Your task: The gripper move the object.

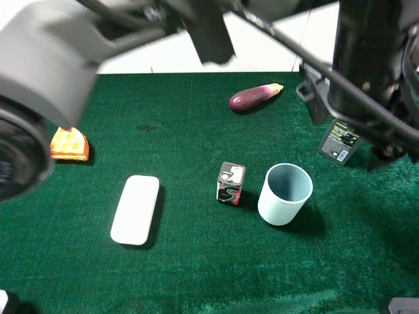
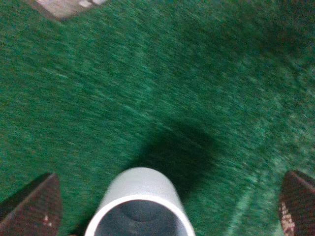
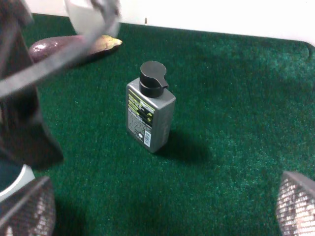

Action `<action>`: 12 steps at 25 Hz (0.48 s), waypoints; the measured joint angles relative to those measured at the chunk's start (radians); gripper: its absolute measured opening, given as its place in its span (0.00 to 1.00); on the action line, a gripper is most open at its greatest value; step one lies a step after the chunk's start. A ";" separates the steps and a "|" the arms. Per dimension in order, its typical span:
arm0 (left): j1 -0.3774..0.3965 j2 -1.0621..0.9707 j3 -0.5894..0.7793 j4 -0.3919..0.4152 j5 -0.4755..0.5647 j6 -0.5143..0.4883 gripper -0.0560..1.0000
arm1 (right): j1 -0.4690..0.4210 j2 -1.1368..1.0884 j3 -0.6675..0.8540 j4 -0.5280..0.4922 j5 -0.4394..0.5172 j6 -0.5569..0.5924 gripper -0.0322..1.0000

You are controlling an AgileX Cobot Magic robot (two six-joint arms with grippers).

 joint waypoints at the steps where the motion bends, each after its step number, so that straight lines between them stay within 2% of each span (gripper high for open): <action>1: 0.000 -0.013 0.000 0.014 0.000 -0.002 0.91 | 0.000 0.000 0.000 0.000 0.000 0.000 0.69; 12: 0.071 -0.133 0.024 0.042 0.001 -0.003 0.92 | 0.000 0.000 0.000 0.000 0.000 0.000 0.69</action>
